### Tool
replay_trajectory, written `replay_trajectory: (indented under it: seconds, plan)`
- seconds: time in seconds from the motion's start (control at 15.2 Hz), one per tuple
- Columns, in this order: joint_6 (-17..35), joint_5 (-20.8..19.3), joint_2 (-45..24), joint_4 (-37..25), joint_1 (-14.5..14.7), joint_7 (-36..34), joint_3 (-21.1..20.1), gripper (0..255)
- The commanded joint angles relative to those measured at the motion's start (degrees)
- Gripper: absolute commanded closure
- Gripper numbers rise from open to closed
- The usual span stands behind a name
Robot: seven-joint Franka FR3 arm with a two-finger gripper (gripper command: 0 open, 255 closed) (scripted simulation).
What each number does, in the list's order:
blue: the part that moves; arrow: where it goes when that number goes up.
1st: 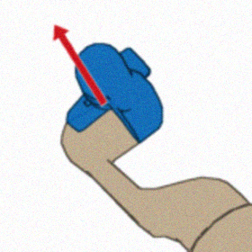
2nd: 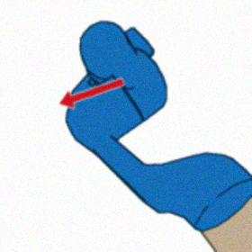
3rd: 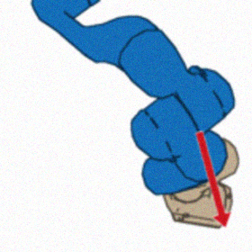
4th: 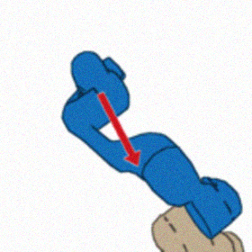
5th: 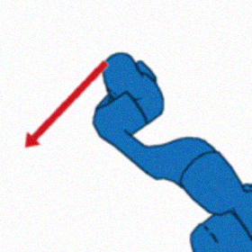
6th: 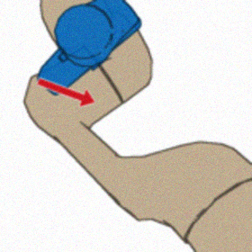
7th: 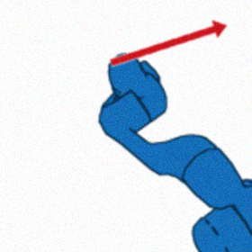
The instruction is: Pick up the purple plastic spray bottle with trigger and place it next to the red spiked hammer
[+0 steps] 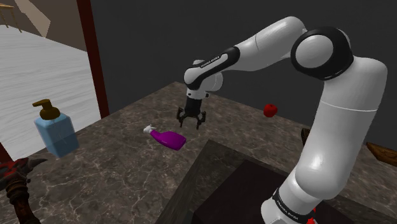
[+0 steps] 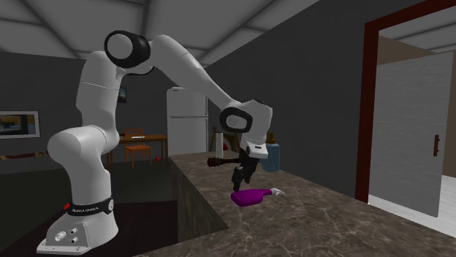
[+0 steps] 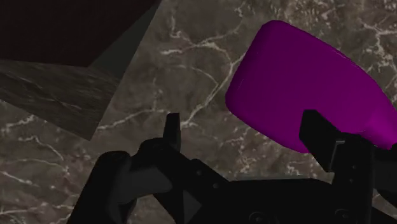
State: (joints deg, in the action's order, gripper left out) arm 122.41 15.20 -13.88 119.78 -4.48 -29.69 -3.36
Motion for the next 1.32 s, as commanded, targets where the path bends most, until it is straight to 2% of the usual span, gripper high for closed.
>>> replay_trajectory:
  seconds: [0.0,0.46,0.79,1.25]
  plan:
    - [-1.43,-3.84,-4.43,-5.8,1.13,3.31,-0.79,0]
    - [-6.29,-17.23,-18.47,-25.16,7.14,15.19,-3.47,0]
    - [-7.89,-26.18,-26.28,-35.41,12.77,24.27,-5.0,0]
    - [-4.23,-27.42,-28.56,-34.13,13.18,24.84,-4.75,0]
